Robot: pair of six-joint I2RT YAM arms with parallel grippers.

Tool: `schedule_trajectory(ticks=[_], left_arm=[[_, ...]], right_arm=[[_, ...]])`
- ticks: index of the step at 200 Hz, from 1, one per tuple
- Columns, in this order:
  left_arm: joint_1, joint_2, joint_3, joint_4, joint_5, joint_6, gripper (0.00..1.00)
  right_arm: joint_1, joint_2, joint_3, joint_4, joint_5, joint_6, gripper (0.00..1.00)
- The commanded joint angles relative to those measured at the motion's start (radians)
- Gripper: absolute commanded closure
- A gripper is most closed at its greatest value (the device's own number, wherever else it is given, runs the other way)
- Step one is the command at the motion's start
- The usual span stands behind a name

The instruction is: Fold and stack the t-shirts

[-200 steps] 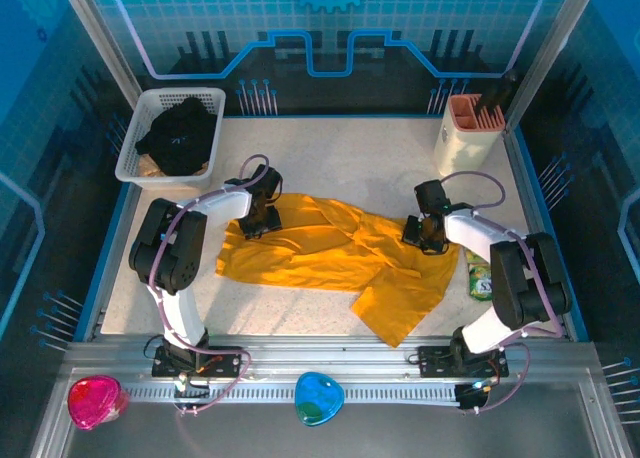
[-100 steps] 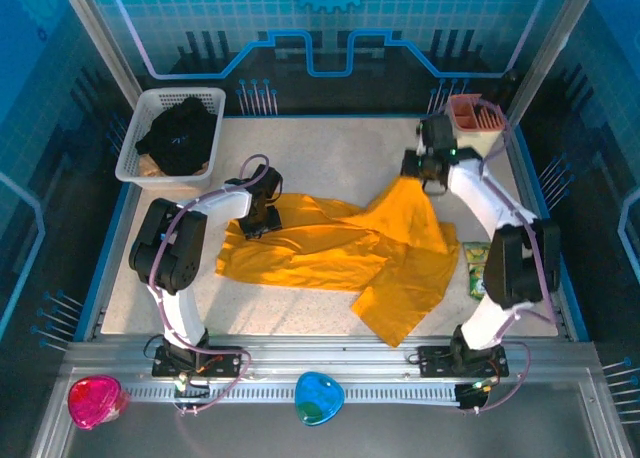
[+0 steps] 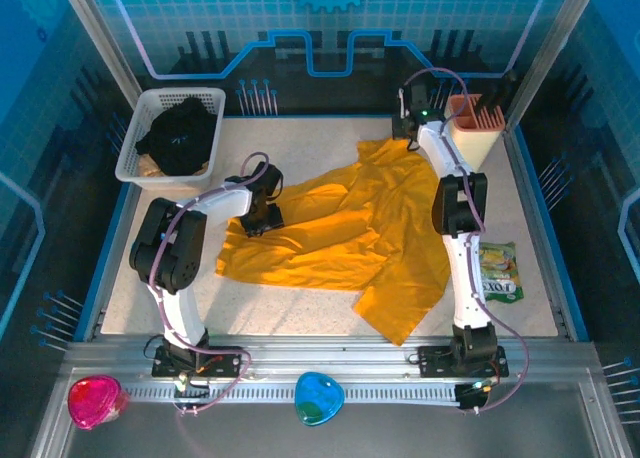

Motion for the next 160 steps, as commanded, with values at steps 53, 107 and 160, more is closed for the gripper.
schedule_trajectory(ticks=[53, 107, 160], left_arm=[[-0.005, -0.022, -0.008, -0.058, -0.023, -0.001, 0.49], [-0.006, -0.051, -0.013, -0.055, -0.024, -0.008, 0.48], [-0.006, -0.037, 0.014, -0.065, -0.025, 0.001, 0.49]], right_arm=[[-0.003, -0.015, 0.023, 0.01, 0.037, -0.012, 0.86], [0.013, -0.009, 0.102, 0.009, -0.024, -0.008, 0.81], [0.082, -0.036, 0.003, -0.124, -0.215, 0.091, 0.89]])
